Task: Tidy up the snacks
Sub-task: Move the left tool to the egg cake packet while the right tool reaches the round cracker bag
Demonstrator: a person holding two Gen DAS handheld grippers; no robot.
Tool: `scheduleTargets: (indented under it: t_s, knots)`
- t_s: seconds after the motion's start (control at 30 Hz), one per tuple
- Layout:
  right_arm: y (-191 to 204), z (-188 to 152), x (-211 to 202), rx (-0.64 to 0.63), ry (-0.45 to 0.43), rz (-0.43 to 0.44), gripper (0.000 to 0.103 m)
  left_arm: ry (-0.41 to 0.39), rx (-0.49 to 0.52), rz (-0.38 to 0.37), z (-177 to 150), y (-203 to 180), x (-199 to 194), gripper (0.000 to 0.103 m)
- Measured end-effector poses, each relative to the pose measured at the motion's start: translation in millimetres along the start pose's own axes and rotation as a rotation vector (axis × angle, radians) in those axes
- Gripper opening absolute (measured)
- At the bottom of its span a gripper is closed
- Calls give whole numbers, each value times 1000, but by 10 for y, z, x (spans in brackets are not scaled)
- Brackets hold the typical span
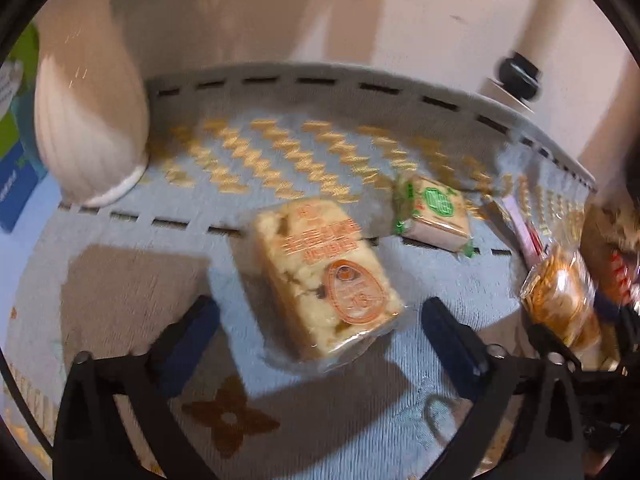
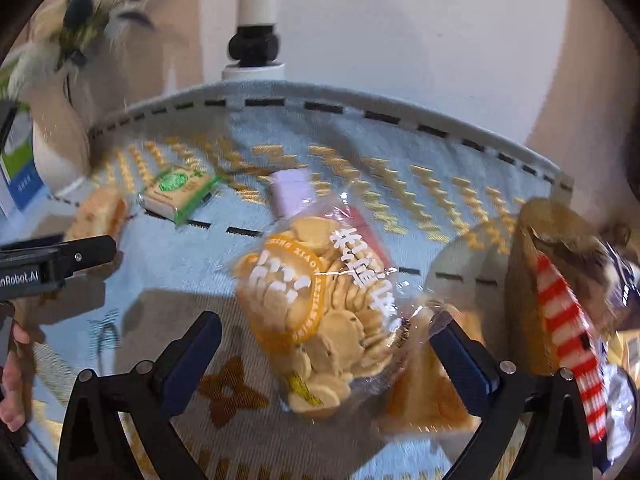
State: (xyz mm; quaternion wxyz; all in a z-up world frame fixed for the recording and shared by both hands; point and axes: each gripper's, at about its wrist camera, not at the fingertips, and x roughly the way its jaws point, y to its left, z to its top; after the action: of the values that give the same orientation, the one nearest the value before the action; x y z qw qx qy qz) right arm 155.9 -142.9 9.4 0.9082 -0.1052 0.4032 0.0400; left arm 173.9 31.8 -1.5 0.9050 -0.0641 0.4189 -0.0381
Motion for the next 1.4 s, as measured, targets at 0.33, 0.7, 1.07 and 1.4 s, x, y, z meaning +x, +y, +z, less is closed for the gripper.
scheduleTargets:
  t_s: [0.33,0.7,1.07,1.4]
  knots:
    - [85,2,92,-72,38,-97,103,25,55,75,4,-238,58,102]
    - [146,0,81,-73,39,-105,103,-21,-40,-25,-39,155,-113,102]
    - [138,3,85,-73,40,-105,103,-23,-47,-14,49,141,-42,102]
    - [141,1,84,-73,40,-105,103,-24,-47,-4,51,169,-35,102]
